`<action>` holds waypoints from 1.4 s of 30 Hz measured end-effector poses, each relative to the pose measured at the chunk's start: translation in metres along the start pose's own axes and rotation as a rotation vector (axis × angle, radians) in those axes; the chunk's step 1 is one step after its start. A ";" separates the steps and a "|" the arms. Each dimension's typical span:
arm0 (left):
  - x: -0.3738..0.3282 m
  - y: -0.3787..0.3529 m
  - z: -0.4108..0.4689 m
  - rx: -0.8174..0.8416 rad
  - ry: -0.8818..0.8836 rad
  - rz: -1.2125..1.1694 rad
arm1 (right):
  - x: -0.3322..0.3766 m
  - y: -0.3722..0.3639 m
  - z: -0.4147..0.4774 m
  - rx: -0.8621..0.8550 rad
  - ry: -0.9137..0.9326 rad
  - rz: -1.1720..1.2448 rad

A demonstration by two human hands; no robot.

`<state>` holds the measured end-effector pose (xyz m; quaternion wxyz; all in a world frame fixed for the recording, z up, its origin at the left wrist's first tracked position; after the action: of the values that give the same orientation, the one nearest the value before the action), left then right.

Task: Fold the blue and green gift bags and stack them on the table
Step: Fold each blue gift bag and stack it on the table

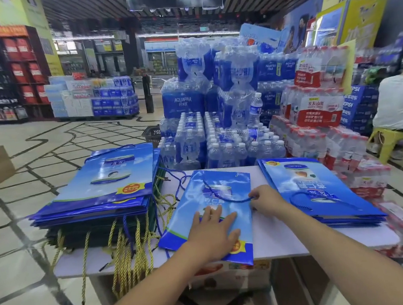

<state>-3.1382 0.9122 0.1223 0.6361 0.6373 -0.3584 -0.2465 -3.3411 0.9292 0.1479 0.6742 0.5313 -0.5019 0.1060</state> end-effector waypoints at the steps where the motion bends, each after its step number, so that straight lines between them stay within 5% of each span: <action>1: -0.001 0.000 -0.001 -0.012 0.001 -0.006 | 0.002 0.000 0.000 -0.021 -0.004 0.035; 5: -0.001 0.001 -0.004 -0.084 -0.006 -0.077 | -0.007 -0.006 0.003 -0.060 -0.264 0.459; 9: 0.003 0.016 -0.003 -0.165 -0.020 -0.246 | 0.003 0.005 0.008 -0.053 -0.301 0.711; 13: 0.031 0.068 0.009 -0.369 0.033 -0.391 | 0.047 0.045 0.007 -0.066 -0.165 0.854; 22: 0.118 0.208 0.025 -0.662 0.235 -0.596 | 0.144 0.134 -0.024 -0.147 0.356 0.691; 29: 0.144 0.237 -0.011 -0.852 0.189 -0.758 | 0.123 0.130 -0.029 -0.171 0.565 0.563; 36: 0.121 0.193 -0.064 -0.852 0.100 -0.519 | 0.064 0.101 -0.033 -0.050 0.522 0.215; 42: 0.087 0.116 -0.062 -0.369 -0.004 -0.132 | 0.041 0.085 -0.037 0.168 0.313 0.019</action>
<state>-3.0533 0.8918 0.2537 0.7238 0.5317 -0.2657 -0.3504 -3.3588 0.9790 0.2346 0.6962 0.5580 -0.3854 0.2355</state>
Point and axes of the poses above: each hand's wrist, its own z-axis towards the middle knuckle, its own y-axis out of the back of the hand, x = y × z, the point moved 6 cm from there along z, towards the middle knuckle, and after that the axes turned 15 degrees about z, right-handed, at the moved point
